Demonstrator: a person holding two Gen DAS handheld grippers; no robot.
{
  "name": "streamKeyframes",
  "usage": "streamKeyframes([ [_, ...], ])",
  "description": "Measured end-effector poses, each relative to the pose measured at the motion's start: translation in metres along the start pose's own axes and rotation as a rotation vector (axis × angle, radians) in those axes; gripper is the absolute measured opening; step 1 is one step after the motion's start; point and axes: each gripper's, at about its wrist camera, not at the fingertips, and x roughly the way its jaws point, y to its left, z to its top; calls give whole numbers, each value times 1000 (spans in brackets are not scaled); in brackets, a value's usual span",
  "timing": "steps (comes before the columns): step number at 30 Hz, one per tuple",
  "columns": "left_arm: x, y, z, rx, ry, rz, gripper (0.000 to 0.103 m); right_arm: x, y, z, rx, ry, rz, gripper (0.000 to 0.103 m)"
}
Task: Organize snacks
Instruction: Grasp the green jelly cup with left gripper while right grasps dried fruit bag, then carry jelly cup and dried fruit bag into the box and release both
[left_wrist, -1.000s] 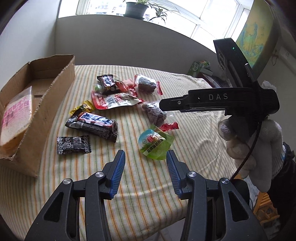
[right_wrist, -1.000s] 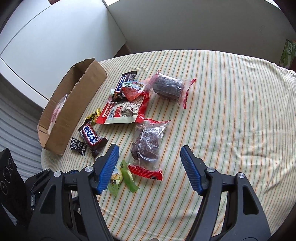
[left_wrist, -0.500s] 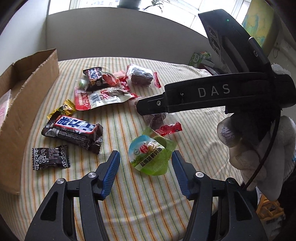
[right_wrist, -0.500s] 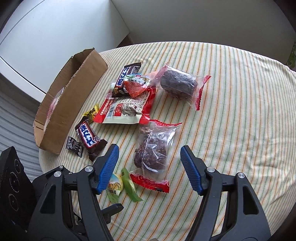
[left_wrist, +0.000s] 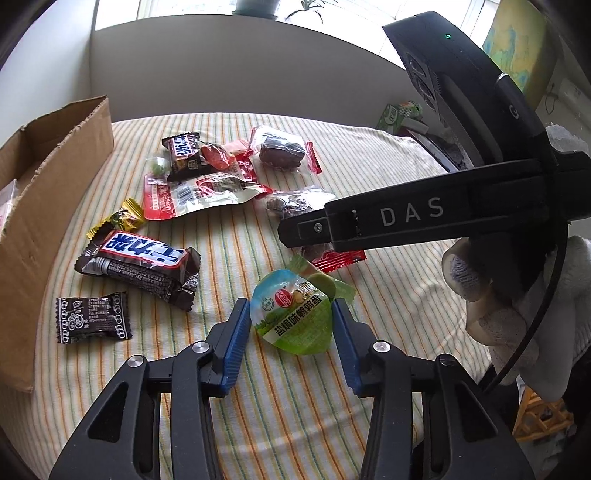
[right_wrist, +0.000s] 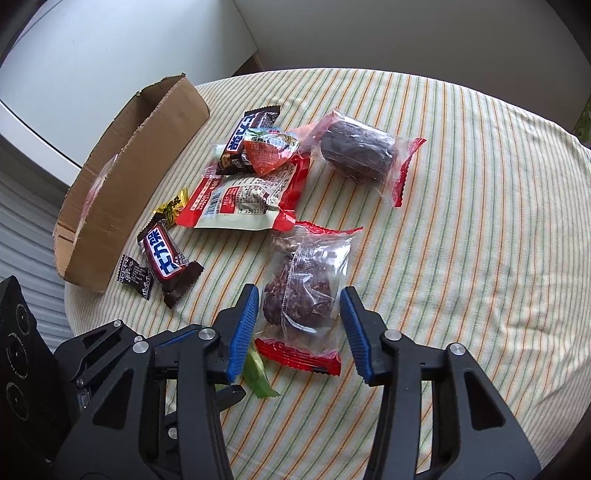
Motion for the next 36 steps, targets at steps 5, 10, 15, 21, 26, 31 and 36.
streamKeyframes([
  [5,-5,1,-3,-9,-12,3,40,-1,2,-3,-6,-4,-2,41],
  [10,-12,3,-6,-12,-24,5,39,-6,-1,-5,11,-17,21,40],
  [15,-19,7,-7,-30,-40,9,39,-14,-5,-9,19,-34,24,40],
  [21,-25,9,-8,-37,-53,15,39,-23,-14,-10,56,-59,32,40],
  [26,-33,8,-7,-31,-70,23,39,-28,-18,-14,61,-70,34,39],
  [31,-34,11,-7,-39,-73,25,38,-23,-14,-25,29,-57,13,38],
  [36,-48,16,-5,-40,-104,38,38,-41,-9,-28,24,-104,18,38],
])
